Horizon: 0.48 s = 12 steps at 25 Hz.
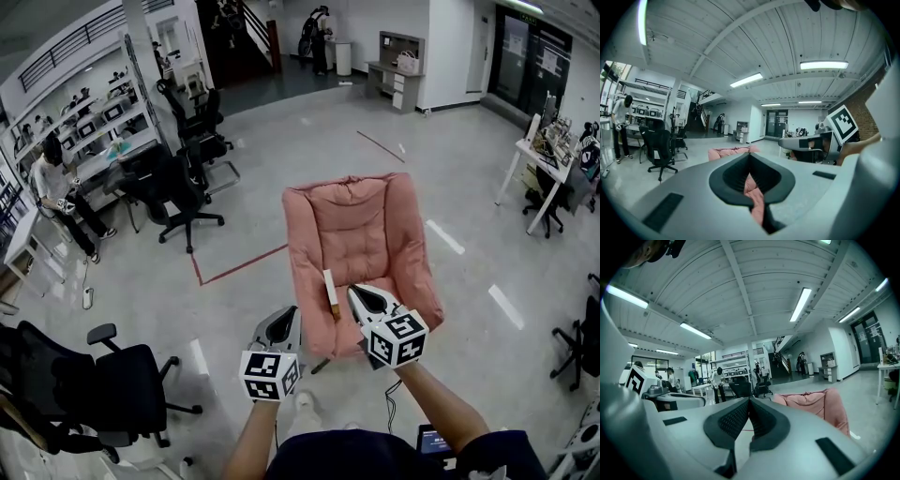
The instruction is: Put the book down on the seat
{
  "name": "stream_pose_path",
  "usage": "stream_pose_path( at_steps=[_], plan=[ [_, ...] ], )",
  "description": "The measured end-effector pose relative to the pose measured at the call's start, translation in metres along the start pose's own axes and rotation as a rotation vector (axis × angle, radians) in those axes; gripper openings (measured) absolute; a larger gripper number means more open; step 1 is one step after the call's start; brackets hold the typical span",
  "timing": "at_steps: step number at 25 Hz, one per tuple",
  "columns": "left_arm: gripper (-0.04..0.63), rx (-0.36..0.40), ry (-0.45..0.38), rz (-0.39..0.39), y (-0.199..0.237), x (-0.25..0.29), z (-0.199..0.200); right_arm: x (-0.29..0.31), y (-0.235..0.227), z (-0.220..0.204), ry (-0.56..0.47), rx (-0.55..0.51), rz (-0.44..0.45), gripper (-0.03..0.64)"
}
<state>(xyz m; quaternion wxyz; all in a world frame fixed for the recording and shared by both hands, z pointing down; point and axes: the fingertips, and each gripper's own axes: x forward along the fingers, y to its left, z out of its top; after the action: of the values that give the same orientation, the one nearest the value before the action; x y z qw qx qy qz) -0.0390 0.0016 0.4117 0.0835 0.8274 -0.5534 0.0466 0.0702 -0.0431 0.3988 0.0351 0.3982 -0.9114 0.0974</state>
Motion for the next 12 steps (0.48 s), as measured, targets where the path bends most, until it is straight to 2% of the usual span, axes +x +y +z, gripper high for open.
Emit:
stream_pose_path(
  at_steps=[12],
  plan=[
    [0.005, -0.003, -0.009, 0.004, -0.022, -0.016, -0.005, -0.027, 0.002, -0.008, 0.005, -0.024, 0.007, 0.02]
  ],
)
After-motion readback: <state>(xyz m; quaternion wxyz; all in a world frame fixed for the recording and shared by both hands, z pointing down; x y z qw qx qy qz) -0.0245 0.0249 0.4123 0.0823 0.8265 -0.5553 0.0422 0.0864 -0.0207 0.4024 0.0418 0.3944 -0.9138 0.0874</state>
